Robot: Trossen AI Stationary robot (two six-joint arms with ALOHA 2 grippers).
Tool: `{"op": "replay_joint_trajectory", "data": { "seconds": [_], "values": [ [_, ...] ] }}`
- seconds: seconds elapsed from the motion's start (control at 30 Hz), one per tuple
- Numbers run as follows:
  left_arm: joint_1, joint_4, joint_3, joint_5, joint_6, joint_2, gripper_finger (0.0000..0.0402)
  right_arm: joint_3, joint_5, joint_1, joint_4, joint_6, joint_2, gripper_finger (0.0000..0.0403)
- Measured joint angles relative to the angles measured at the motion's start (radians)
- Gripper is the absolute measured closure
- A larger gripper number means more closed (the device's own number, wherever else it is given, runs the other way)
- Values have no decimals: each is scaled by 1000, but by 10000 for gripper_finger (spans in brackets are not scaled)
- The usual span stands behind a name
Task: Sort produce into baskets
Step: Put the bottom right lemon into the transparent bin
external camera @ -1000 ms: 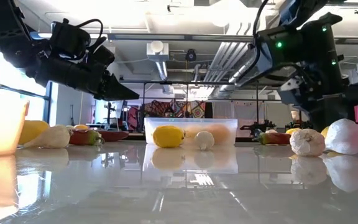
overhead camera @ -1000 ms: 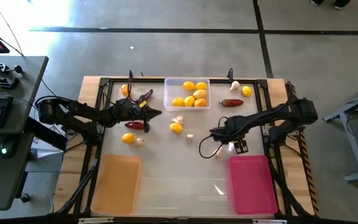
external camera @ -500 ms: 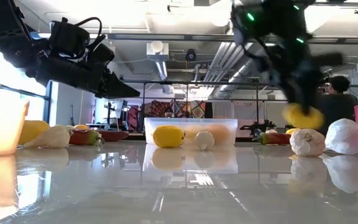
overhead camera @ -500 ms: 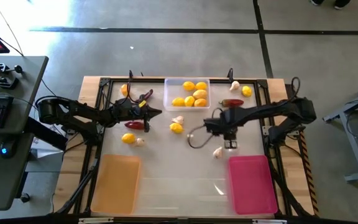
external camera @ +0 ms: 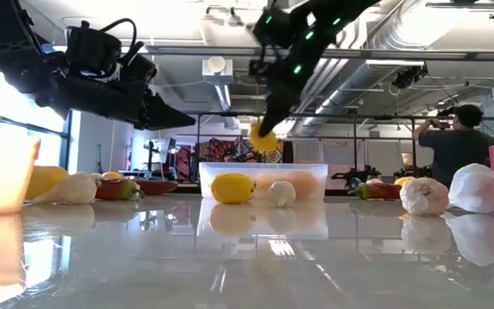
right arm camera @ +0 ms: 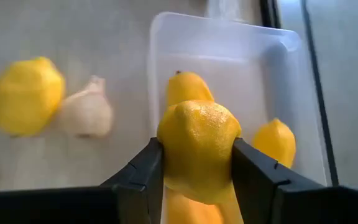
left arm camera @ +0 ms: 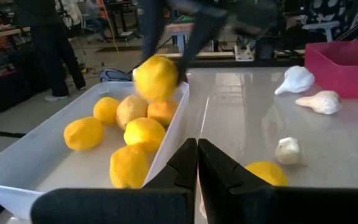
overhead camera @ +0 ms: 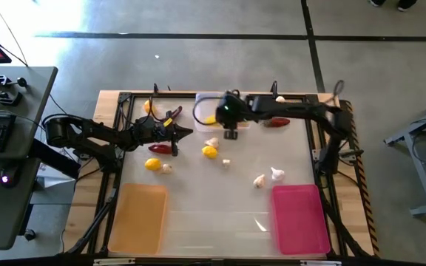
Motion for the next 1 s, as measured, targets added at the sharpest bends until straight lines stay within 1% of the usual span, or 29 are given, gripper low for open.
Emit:
{"op": "replay_joint_trajectory", "data": {
  "seconds": [0.07, 0.17, 0.27, 0.37, 0.43, 0.5, 0.83, 0.93, 1.0],
  "values": [
    [0, -2, 0, 0, 8, 0, 401, 62, -32, -35, -23, -50, 68, 271],
    [0, -4, 0, -1, 25, 0, 401, 151, -43, -85, -76, -114, 150, 272],
    [0, -5, 0, -1, 31, 0, 401, 212, -51, -130, -101, -149, 206, 272],
    [0, -5, 0, -4, 34, 0, 401, 243, -72, -161, -104, -153, 231, 272],
    [0, -4, 0, -4, 34, 0, 401, 243, -116, -174, -106, -143, 232, 272],
    [0, -4, 0, -4, 34, 0, 401, 231, -139, -181, -106, -137, 232, 272],
    [0, -5, 0, -4, 26, 0, 401, 164, -141, -207, -75, -95, 233, 271],
    [0, -12, 0, -4, 26, 0, 401, 162, -133, -209, -67, -95, 233, 256],
    [0, -20, 0, -5, 26, 0, 401, 162, -128, -210, -58, -95, 233, 238]
  ]
}}
